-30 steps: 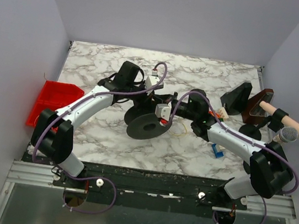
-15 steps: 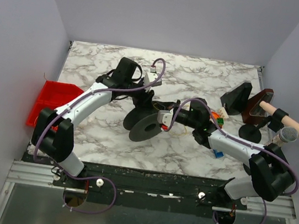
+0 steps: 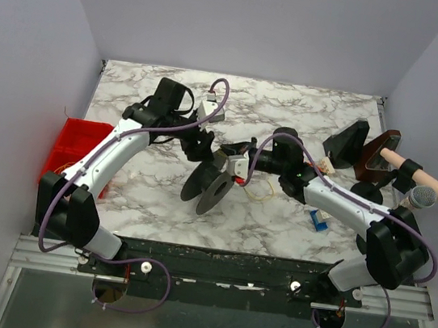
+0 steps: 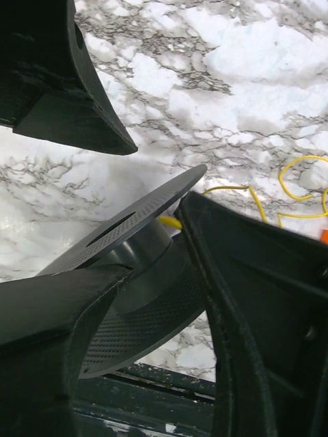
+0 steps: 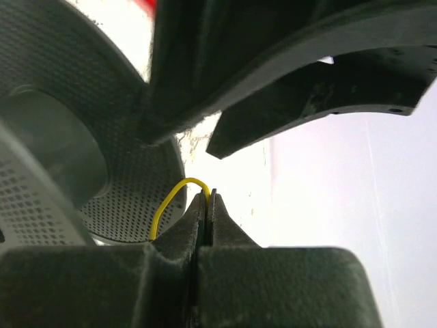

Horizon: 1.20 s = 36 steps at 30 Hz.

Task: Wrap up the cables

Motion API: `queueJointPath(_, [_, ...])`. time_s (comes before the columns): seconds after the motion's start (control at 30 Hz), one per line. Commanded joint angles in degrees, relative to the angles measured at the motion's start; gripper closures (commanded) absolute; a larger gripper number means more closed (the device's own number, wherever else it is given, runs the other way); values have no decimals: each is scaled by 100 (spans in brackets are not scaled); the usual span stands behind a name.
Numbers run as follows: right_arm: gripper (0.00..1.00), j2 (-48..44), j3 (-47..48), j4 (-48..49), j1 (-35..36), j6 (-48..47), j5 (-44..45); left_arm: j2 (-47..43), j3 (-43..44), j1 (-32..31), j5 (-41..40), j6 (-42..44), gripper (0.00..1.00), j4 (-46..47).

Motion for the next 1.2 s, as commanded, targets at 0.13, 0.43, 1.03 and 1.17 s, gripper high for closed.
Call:
queueJointPath(0.13, [99, 257, 566, -1199, 85, -590, -570, -512, -501, 387, 18, 489, 31, -796])
queueJointPath(0.43, [99, 353, 882, -1683, 129, -924, -667, -521, -616, 423, 106, 375, 83, -859])
queueJointPath(1.03, [99, 142, -189, 848, 217, 781, 168, 164, -441, -87, -149, -1611, 100, 2077])
queueJointPath(1.17, [99, 222, -251, 831, 130, 982, 46, 340, -300, -122, -122, -1691, 100, 2122])
